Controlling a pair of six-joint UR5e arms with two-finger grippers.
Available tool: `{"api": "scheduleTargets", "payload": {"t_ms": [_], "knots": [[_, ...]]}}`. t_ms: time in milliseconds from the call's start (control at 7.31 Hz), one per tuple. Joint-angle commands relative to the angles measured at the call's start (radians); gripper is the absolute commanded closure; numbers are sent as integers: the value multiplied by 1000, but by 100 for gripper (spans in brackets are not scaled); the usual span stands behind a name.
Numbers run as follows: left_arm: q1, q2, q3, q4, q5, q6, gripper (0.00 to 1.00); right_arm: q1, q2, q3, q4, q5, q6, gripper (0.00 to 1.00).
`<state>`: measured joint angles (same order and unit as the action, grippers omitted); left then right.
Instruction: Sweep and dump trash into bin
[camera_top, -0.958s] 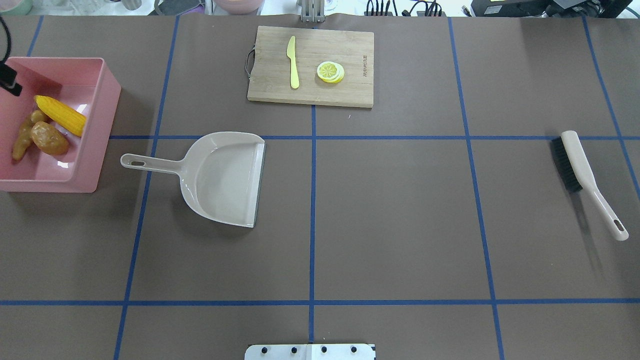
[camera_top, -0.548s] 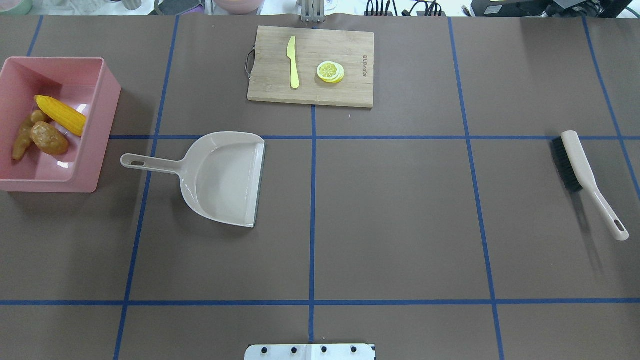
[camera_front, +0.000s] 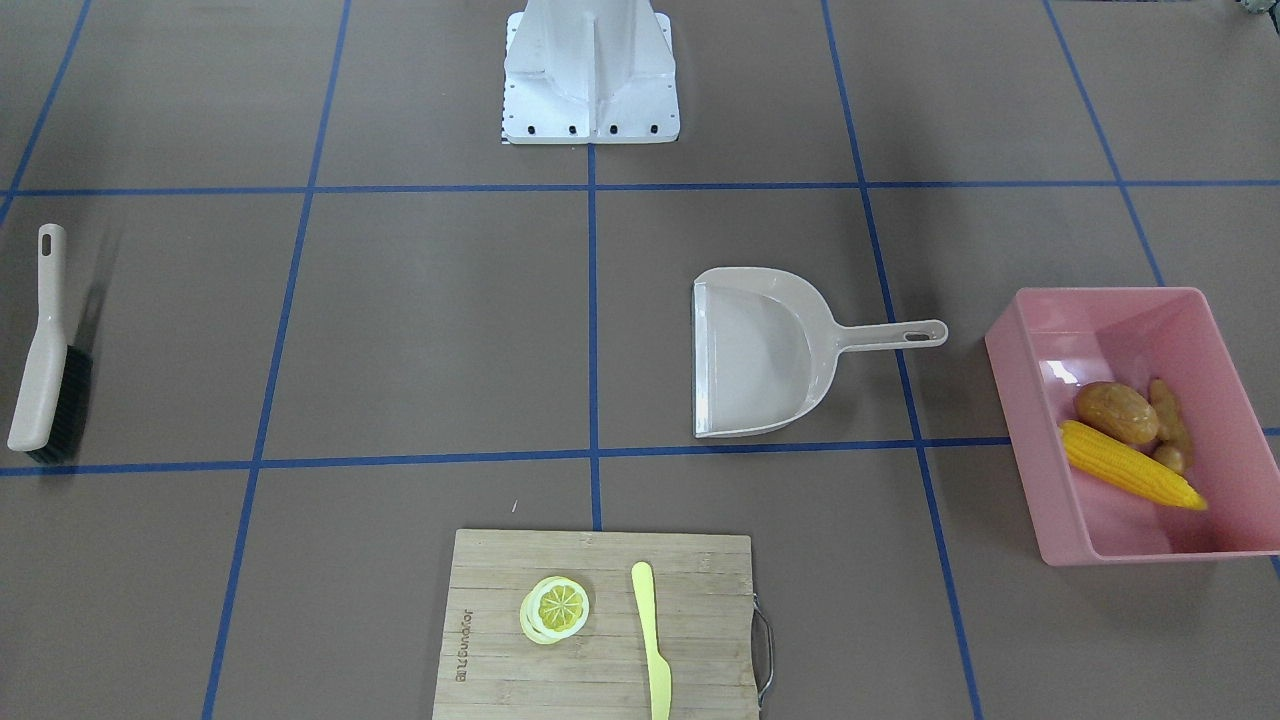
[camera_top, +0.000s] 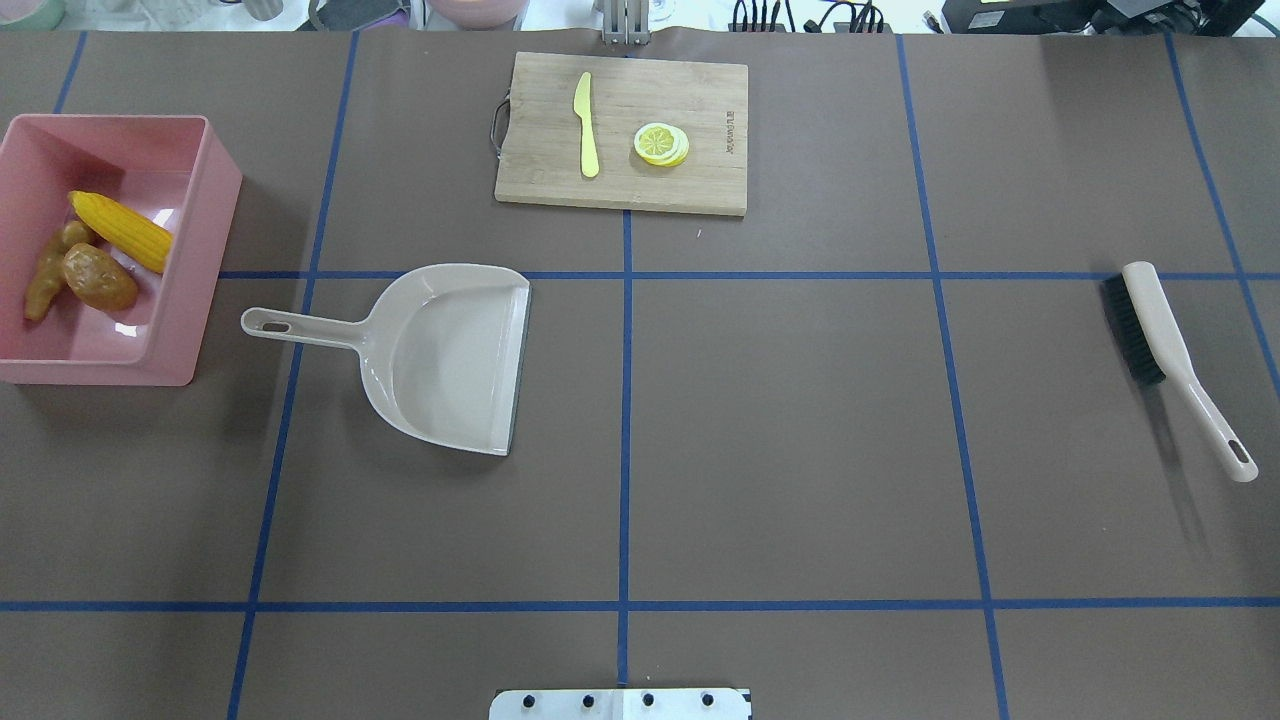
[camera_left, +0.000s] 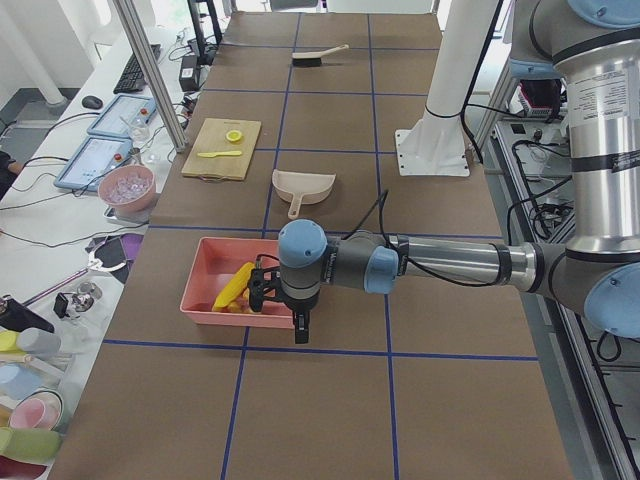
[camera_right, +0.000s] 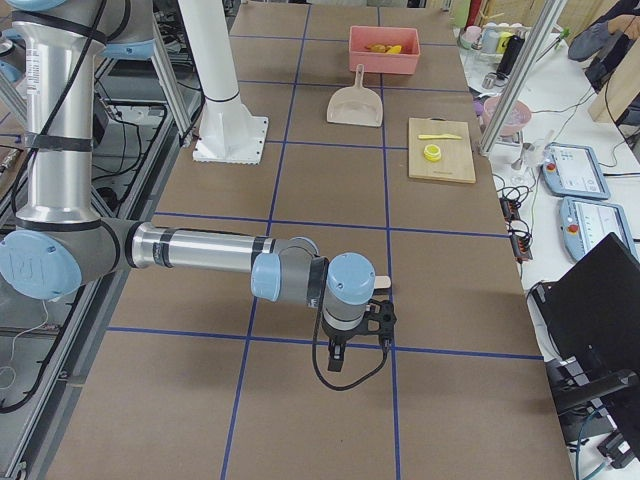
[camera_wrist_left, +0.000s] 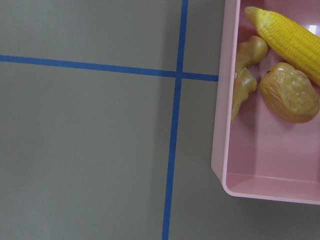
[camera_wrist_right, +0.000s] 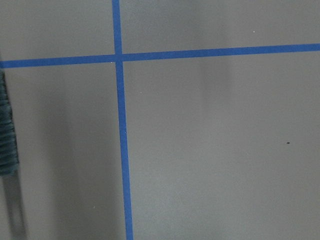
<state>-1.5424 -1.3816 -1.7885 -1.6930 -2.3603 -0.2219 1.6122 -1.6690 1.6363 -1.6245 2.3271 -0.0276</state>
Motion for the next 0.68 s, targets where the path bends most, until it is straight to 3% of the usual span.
{"api": "scheduleTargets", "payload": {"t_ms": [0, 548], "knots": [[-4, 3, 6, 15, 1, -1, 2, 0, 2, -1, 0, 0, 0, 0], [-1, 10, 14, 10, 6, 10, 2, 0, 2, -1, 0, 0, 0, 0]]}}
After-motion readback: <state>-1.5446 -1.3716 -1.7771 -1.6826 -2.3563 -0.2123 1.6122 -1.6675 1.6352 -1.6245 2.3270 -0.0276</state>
